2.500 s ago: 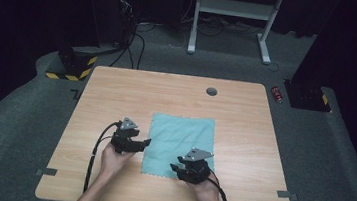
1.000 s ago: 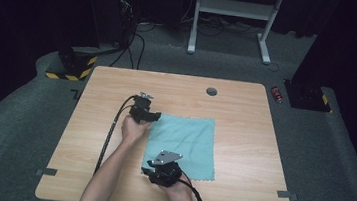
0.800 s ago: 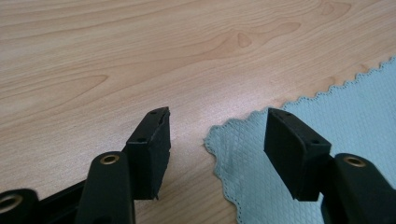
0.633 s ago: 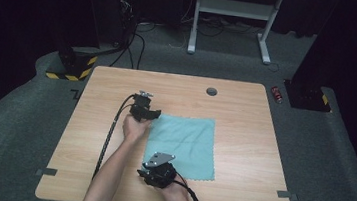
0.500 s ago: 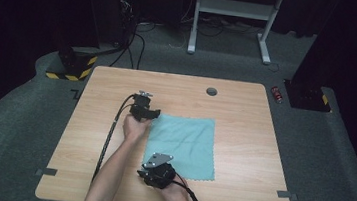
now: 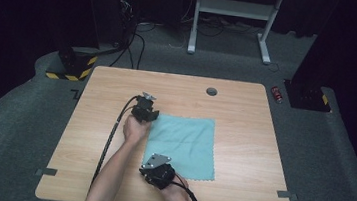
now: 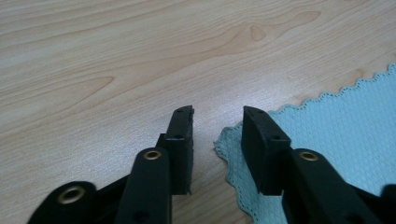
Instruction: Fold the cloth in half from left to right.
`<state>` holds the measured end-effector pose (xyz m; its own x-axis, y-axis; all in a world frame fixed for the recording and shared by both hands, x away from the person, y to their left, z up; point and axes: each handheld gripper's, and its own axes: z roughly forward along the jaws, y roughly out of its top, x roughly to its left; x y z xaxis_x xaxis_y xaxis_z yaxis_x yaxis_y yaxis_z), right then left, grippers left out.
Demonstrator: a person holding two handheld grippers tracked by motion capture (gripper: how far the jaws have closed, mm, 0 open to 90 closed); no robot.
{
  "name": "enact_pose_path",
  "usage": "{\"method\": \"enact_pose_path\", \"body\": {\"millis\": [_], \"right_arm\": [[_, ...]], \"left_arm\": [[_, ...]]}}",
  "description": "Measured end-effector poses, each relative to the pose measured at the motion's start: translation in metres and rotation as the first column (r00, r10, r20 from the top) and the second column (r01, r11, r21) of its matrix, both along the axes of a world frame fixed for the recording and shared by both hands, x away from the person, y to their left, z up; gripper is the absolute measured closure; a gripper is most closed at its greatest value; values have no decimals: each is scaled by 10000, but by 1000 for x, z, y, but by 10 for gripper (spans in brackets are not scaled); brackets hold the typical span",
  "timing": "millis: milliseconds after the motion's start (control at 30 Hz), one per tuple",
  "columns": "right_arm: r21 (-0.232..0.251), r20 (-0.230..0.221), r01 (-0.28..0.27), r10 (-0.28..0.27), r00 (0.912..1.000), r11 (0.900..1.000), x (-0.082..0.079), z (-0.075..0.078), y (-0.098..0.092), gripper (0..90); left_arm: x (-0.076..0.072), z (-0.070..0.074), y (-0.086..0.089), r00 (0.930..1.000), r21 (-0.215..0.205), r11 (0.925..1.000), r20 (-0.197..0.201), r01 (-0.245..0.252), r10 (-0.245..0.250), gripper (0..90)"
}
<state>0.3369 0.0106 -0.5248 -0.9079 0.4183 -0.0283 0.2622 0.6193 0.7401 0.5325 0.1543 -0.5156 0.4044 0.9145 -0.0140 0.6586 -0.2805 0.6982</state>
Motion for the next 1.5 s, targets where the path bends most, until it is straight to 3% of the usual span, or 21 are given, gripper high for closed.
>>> {"method": "enact_pose_path", "body": {"millis": [333, 633, 1500], "right_arm": [[-138, 229, 104, -101, 9997, 9999, -2, 0, 1, 892], [5, 238, 64, -64, 9997, 10000, -5, 2, -3, 897], [481, 474, -58, 35, 9989, 9988, -12, 20, -7, 899]], "left_arm": [[1, 0, 2, 9996, -428, 9989, -191, 185, -194, 888], [-1, 4, 7, 9995, -461, 9985, -141, 290, -297, 897], [-10, 32, 19, 9971, -1294, 9894, 479, 653, -595, 900]]}}
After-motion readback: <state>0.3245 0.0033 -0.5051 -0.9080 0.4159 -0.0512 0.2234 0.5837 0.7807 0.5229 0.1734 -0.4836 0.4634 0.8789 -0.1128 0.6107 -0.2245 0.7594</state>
